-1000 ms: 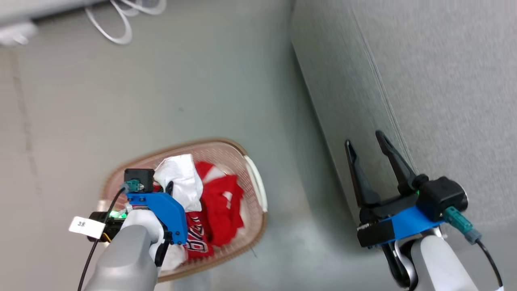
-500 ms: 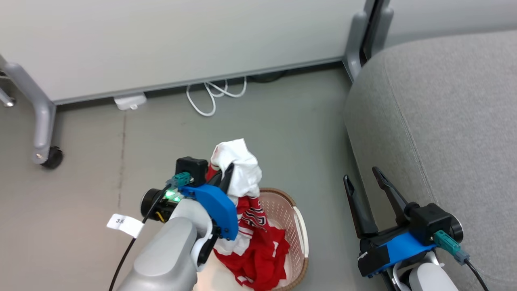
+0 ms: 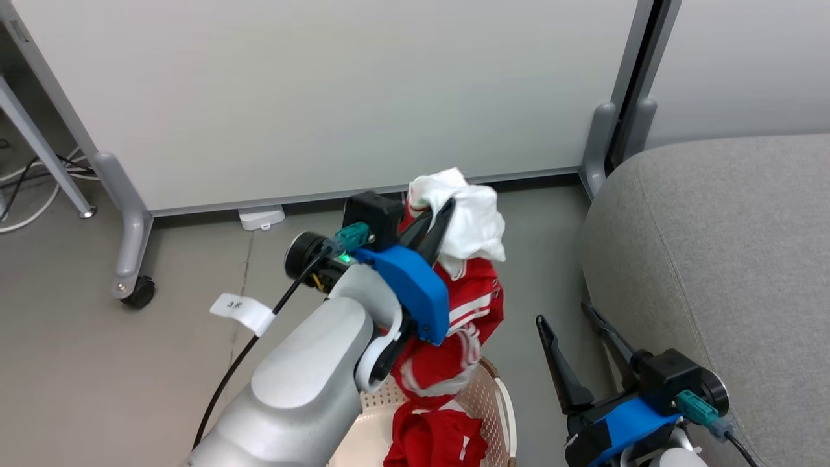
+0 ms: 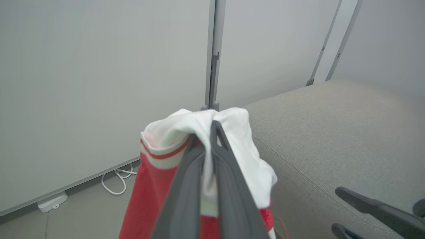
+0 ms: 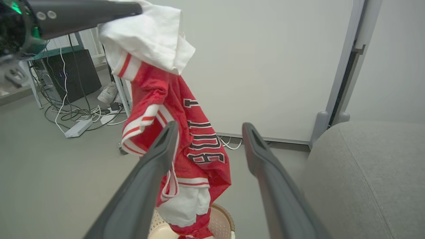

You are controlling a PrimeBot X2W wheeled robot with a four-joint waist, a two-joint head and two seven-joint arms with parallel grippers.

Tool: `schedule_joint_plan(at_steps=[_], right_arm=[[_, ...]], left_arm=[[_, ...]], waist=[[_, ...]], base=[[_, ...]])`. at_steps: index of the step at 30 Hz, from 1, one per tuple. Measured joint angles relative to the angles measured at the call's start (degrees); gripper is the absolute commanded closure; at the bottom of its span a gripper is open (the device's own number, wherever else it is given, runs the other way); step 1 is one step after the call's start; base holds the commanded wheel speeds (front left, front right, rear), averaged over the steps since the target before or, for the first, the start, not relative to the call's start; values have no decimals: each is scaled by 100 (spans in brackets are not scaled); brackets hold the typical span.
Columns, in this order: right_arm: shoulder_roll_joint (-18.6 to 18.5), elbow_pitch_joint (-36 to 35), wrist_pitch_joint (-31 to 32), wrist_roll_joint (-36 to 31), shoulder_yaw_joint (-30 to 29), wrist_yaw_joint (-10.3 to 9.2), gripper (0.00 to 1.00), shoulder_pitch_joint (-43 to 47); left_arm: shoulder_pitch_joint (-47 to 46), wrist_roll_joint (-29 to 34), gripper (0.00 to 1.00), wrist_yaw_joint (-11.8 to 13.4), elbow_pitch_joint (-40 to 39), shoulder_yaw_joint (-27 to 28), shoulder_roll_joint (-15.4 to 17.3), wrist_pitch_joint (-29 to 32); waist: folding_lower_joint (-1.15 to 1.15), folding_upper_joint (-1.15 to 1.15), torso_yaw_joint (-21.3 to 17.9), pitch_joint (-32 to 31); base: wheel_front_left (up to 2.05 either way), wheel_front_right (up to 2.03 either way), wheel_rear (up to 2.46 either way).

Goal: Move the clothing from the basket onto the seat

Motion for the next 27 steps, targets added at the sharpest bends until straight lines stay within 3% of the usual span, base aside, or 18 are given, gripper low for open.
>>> schedule_joint_plan(at_steps=[10,19,27], right_arm=[[0,0,147,43,232,0,0,23],[0,125,309,130,492,0,0,-111],[1,748,625,360,1060,0,0,-815]], left_arm=[[-604,-515,100,200,-152,-543,1,-3],[-779,-880,100,222,-8,-913,1,-129],[-963,-1218,100,248,105,-1200,0,-283]], waist=[[1,0,23,-159],[1,0,17,-161],[1,0,63,-114]], base=[[0,0,0],[0,0,0],[0,0,0]])
